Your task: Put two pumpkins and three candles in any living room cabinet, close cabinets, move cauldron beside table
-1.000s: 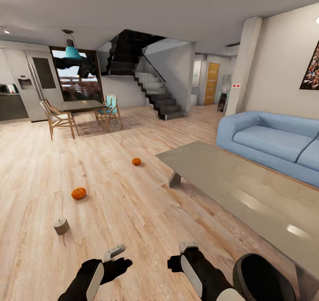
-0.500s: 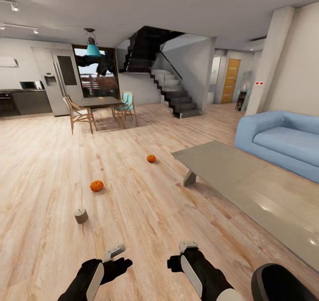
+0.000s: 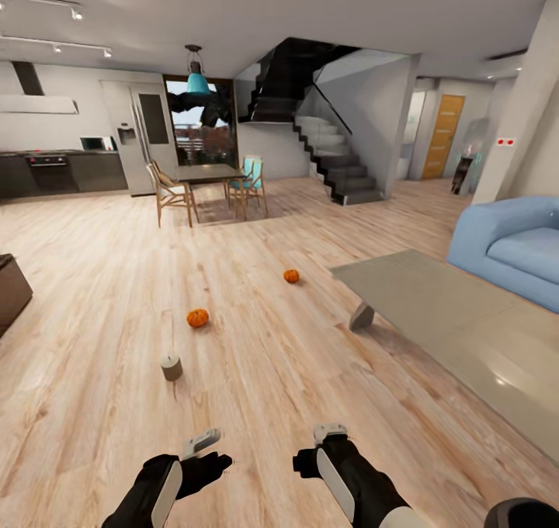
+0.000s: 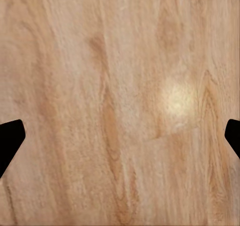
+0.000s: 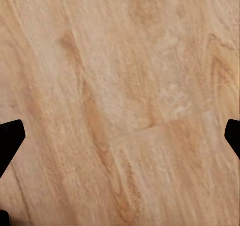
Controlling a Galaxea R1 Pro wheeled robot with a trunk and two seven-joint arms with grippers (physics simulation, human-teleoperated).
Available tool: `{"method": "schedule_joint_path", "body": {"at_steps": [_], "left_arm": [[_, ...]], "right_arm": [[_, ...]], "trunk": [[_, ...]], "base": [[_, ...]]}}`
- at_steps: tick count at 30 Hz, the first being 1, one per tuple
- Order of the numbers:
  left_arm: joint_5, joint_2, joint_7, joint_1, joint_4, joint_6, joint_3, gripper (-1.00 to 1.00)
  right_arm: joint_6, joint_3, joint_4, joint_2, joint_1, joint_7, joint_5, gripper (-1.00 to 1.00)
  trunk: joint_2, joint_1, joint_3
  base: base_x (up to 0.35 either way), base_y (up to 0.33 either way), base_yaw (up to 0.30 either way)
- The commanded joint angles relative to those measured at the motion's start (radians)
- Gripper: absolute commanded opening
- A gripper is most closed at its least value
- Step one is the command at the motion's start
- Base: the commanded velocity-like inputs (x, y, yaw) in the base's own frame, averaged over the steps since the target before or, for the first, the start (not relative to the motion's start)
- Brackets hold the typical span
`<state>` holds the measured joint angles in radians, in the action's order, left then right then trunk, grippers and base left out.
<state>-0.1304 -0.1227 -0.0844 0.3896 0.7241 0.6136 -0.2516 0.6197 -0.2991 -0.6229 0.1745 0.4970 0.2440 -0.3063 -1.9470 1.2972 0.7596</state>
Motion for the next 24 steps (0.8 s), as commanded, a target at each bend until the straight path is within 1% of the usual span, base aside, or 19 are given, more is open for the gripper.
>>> {"method": "schedule_joint_path", "body": {"at_steps": [1, 7, 9, 13, 18, 21, 24], "left_arm": [[0.000, 0.000, 0.000, 0.000, 0.000, 0.000, 0.000, 1.00], [0.000, 0.000, 0.000, 0.000, 0.000, 0.000, 0.000, 1.00], [0.000, 0.000, 0.000, 0.000, 0.000, 0.000, 0.000, 1.00], [0.000, 0.000, 0.000, 0.000, 0.000, -0.001, 0.000, 1.00], [0.001, 0.000, 0.004, 0.000, 0.000, 0.000, 0.000, 1.00], [0.001, 0.000, 0.006, 0.000, 0.000, 0.000, 0.000, 1.00], [0.003, 0.000, 0.008, 0.000, 0.000, 0.000, 0.000, 1.00]], "right_arm": [[0.000, 0.000, 0.000, 0.000, 0.000, 0.000, 0.000, 1.00], [0.000, -0.001, 0.000, 0.000, 0.000, 0.000, 0.001, 1.00], [0.000, -0.007, 0.000, 0.000, 0.000, 0.000, 0.001, 1.00], [0.000, -0.033, 0.001, 0.000, 0.001, 0.000, 0.000, 1.00], [0.000, -0.041, 0.002, 0.000, 0.001, 0.000, -0.001, 1.00], [-0.002, -0.041, 0.002, 0.000, 0.001, -0.002, -0.006, 1.00], [-0.025, -0.041, 0.005, 0.000, 0.001, -0.002, -0.011, 1.00]], "trunk": [[0.000, 0.000, 0.001], [0.000, 0.000, 0.008], [0.000, 0.000, 0.010], [0.000, 0.000, 0.015], [0.000, 0.000, 0.021], [0.021, -0.012, 0.014], [0.042, -0.023, 0.005]], "base": [[0.136, 0.159, 0.222], [0.214, 0.201, 0.222], [0.159, 0.115, 0.222], [0.043, 0.030, 0.222], [0.007, 0.005, 0.222], [0.001, 0.001, 0.143], [0.000, 0.000, 0.034]]}}
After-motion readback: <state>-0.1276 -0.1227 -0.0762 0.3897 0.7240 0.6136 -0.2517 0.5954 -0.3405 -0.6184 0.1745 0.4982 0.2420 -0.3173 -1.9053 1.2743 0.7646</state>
